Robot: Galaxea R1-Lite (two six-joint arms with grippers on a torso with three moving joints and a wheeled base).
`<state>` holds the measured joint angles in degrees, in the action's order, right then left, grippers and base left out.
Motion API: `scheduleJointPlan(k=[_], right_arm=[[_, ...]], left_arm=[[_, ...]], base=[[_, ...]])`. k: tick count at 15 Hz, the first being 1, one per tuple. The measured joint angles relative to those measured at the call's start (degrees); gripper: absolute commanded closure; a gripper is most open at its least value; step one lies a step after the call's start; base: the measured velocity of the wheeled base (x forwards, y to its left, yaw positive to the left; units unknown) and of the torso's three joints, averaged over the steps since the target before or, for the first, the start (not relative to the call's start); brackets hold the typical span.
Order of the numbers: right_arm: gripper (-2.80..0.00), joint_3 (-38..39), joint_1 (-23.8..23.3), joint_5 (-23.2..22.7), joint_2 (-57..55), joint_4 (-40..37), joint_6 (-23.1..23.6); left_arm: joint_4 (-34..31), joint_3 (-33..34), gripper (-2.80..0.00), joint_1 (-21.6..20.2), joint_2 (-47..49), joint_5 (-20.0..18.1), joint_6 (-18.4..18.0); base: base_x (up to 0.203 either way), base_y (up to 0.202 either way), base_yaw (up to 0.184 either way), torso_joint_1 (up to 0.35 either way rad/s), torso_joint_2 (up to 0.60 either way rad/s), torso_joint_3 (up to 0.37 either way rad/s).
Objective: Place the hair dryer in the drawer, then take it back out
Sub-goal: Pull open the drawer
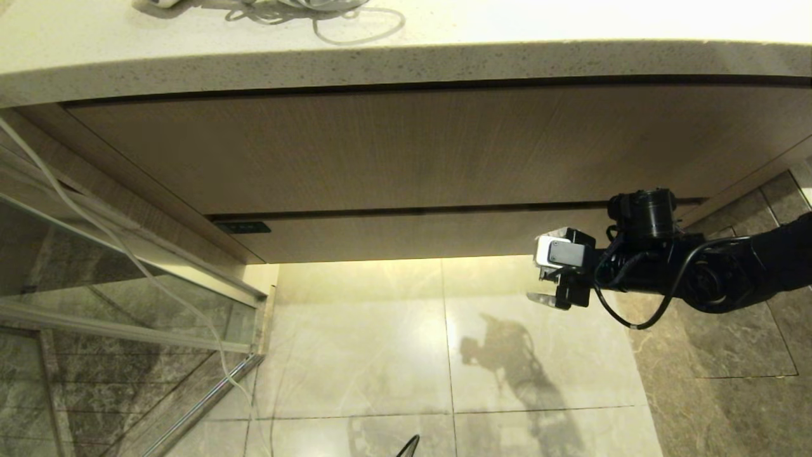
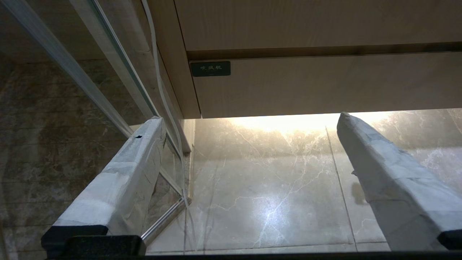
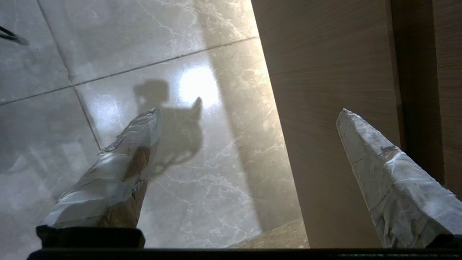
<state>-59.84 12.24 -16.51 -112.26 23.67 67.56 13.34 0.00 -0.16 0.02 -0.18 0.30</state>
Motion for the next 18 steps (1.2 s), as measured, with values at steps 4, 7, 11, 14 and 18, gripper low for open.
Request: scheduleJointPlan(k=[4, 7, 11, 14, 18], right_arm=[[-2.80, -0.60, -0.23, -0.06, -1.10, 0.54, 0.08], [-2.80, -1.11, -0.43, 0.11, -1.92, 3.14, 0.12], [-2.80, -1.73, -0.48, 0.20, -3.04, 7.43, 0.10], [-2.80, -2.17, -0.48, 0.26, -4.03, 9.49, 0.10], [-2.80, -3.63, -0.76, 0.33, -5.68, 11.67, 0.10]], left_arm=[[-0.01, 0.00, -2.80, 0.00, 0.00, 0.00, 0.03], [0.02, 0.00, -2.80, 0.00, 0.00, 0.00, 0.01], [0.02, 0.00, -2.80, 0.00, 0.00, 0.00, 0.03], [0.02, 0.00, -2.80, 0.00, 0.00, 0.00, 0.03], [0.02, 0.00, -2.80, 0.00, 0.00, 0.00, 0.01]], base=[[0.000, 0.000, 0.000, 0.000, 0.00, 0.000], [0.000, 0.000, 0.000, 0.000, 0.00, 0.000], [0.000, 0.000, 0.000, 0.000, 0.00, 0.000], [0.000, 0.000, 0.000, 0.000, 0.00, 0.000], [0.000, 0.000, 0.000, 0.000, 0.00, 0.000]])
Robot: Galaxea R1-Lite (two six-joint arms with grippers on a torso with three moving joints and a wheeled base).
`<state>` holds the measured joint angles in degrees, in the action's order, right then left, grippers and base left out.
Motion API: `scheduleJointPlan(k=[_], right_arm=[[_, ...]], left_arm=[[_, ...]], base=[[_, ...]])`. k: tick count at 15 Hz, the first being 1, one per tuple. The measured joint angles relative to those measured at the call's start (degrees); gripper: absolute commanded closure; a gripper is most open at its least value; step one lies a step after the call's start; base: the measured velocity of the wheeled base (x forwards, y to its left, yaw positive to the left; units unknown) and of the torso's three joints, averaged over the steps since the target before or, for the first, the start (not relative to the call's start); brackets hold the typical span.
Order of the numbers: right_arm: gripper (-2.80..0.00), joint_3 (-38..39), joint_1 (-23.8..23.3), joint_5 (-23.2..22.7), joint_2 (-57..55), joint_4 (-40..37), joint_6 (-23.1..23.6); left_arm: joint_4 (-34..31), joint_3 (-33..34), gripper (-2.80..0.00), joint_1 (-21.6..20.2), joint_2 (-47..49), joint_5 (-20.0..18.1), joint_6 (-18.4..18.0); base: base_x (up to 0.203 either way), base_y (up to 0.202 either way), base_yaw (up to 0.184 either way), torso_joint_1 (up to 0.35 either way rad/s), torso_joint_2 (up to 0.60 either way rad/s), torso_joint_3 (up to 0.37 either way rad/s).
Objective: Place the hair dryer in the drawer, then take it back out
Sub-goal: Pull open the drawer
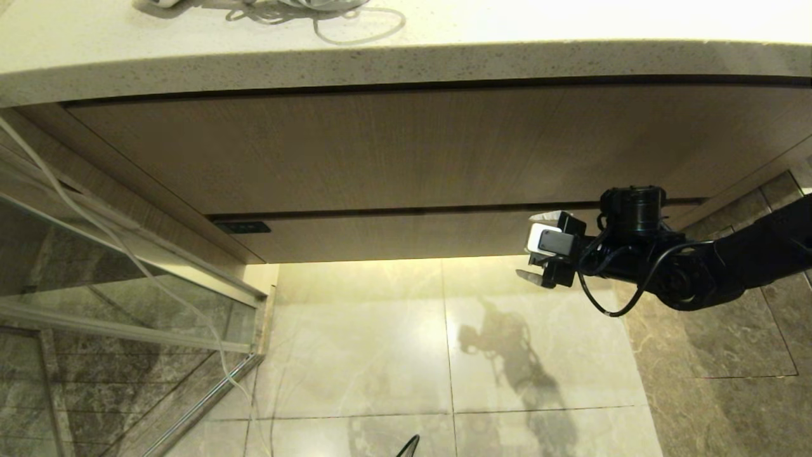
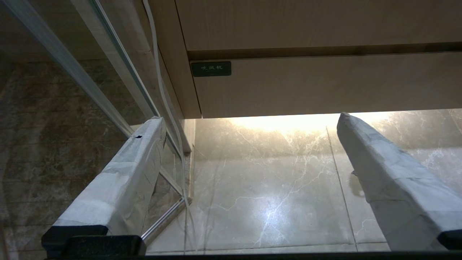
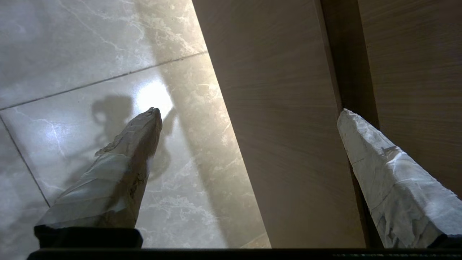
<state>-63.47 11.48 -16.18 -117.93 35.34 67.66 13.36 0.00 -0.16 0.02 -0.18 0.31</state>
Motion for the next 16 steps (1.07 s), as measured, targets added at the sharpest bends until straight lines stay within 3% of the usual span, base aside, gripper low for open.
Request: scheduleJointPlan(k=[16], right_arm=[[-2.80, -7.70, -2.62, 0.11, -6.41, 0.23, -0.46]], left_arm=[[-0.02, 0.00, -2.80, 0.00, 0.00, 0.02, 0.02]], base=[[0.000, 0.000, 0.000, 0.000, 0.00, 0.000]])
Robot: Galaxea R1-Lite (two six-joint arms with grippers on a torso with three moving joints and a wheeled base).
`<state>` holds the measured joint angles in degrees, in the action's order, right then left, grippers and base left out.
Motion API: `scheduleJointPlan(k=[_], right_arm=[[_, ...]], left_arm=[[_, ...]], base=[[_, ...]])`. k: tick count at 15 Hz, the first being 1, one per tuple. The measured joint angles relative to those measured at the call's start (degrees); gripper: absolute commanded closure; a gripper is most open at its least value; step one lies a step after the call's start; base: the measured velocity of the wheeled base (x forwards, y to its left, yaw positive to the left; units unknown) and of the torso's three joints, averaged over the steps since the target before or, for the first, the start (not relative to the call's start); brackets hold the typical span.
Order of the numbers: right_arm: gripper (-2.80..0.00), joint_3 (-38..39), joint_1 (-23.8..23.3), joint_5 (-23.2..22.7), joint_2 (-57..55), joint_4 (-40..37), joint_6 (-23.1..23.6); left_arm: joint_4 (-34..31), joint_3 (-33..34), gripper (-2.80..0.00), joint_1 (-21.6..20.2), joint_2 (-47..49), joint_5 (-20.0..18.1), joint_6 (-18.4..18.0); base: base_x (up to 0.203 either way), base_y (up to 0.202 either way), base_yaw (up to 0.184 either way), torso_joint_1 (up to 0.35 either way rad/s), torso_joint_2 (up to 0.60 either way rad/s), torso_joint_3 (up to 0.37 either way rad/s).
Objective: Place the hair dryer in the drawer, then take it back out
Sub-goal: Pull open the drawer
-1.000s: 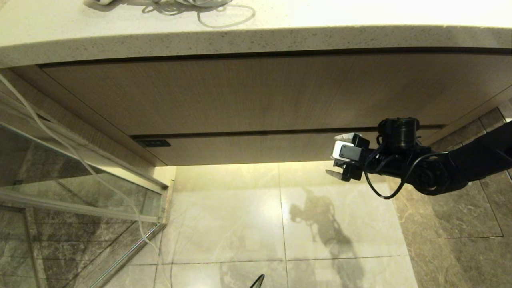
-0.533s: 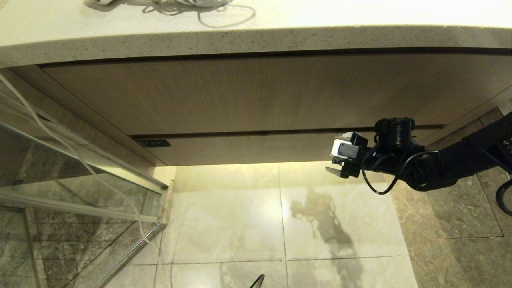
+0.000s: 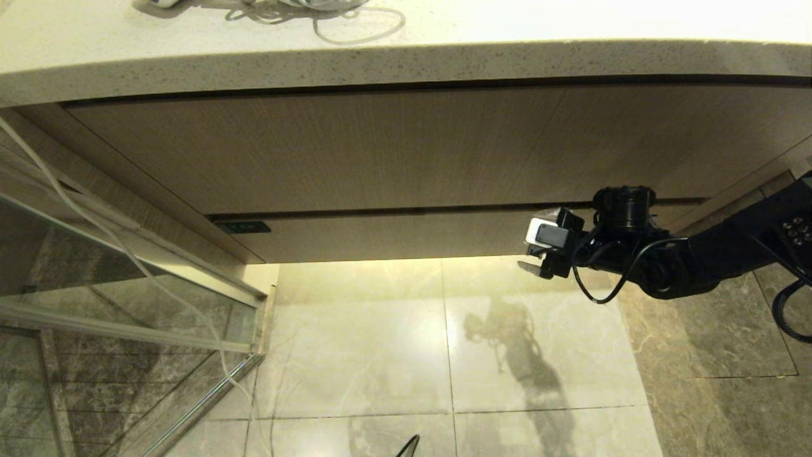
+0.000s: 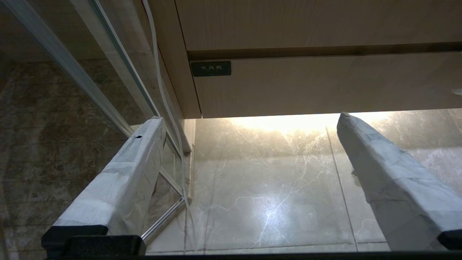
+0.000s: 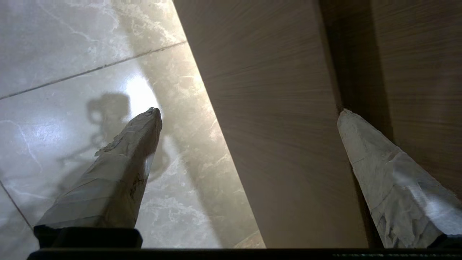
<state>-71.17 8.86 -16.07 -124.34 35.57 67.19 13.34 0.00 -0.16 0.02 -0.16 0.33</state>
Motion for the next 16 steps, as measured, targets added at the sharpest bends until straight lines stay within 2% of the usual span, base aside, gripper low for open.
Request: scheduleJointPlan(k=[16], right_arm=[[-2.80, -6.84, -0.93, 0.00, -3.61, -0.16, -0.24]], left_arm=[[0.02, 0.00, -2.80, 0.00, 0.00, -0.02, -0.02]], base=[[0.000, 0.000, 0.000, 0.000, 0.00, 0.000]])
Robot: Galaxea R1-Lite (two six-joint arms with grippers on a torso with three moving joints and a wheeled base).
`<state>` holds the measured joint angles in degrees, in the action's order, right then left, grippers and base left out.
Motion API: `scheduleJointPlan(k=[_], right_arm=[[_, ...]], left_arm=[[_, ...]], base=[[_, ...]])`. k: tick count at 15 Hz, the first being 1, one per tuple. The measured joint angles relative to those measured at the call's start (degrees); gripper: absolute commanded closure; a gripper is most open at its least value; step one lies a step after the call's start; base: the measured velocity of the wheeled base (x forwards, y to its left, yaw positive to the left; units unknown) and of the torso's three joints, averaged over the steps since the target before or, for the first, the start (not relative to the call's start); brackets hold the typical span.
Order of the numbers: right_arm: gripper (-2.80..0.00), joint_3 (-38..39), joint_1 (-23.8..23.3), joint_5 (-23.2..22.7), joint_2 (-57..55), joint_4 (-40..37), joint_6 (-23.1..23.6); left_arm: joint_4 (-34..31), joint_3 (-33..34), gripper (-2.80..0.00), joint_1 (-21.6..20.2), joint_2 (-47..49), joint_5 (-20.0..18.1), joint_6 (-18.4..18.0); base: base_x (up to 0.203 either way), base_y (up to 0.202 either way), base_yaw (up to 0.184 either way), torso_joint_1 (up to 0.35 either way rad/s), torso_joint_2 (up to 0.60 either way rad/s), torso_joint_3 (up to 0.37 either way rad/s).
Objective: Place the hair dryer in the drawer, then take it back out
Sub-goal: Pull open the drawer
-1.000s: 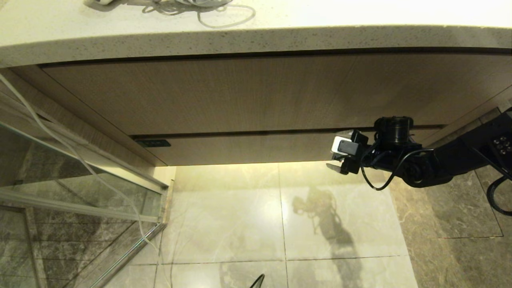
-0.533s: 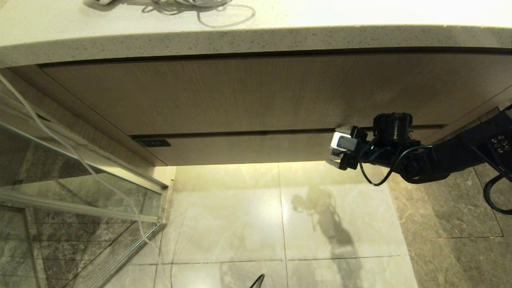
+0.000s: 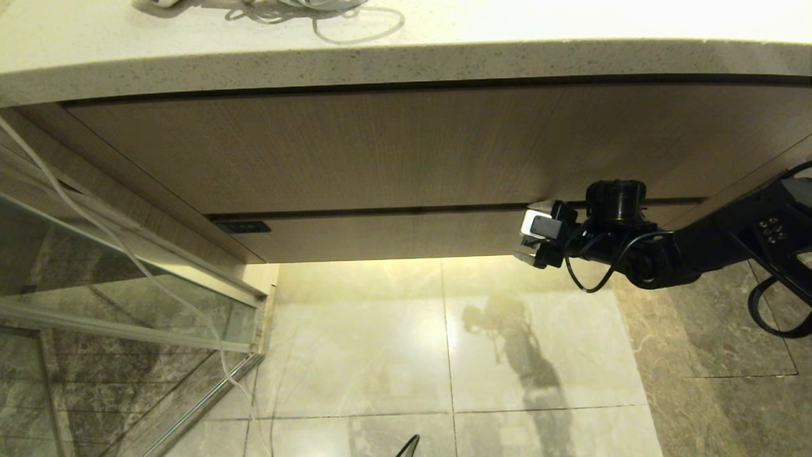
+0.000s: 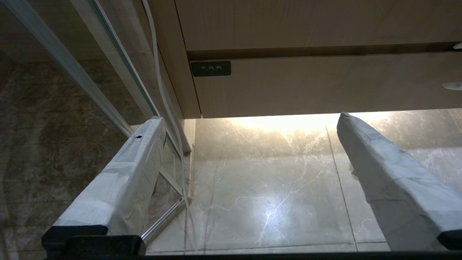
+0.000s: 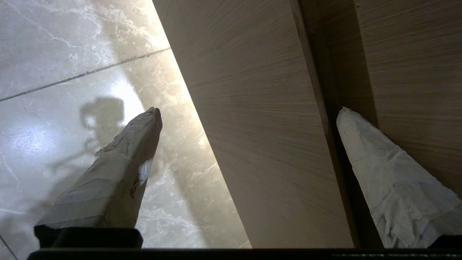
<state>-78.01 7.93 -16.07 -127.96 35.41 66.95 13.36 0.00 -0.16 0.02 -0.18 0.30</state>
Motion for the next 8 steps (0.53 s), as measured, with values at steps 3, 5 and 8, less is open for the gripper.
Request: scheduleJointPlan(k=[3, 5, 8], right_arm=[[-2.80, -0.85, -0.69, -0.07, -0.87, 0.20, -0.06], [-2.80, -1.21, -0.97, 0.04, -1.34, 0.28, -0.04], [-2.80, -1.23, -1.08, 0.06, -1.78, 0.43, -0.03]], left_arm=[[0.00, 0.00, -2.80, 0.00, 0.00, 0.00, 0.00], [0.00, 0.00, -2.80, 0.02, 0.00, 0.00, 0.02], [-0.02, 0.00, -2.80, 0.02, 0.00, 0.00, 0.00]], base=[[0.000, 0.000, 0.000, 0.000, 0.00, 0.000], [0.000, 0.000, 0.000, 0.000, 0.00, 0.000], [0.000, 0.000, 0.000, 0.000, 0.00, 0.000]])
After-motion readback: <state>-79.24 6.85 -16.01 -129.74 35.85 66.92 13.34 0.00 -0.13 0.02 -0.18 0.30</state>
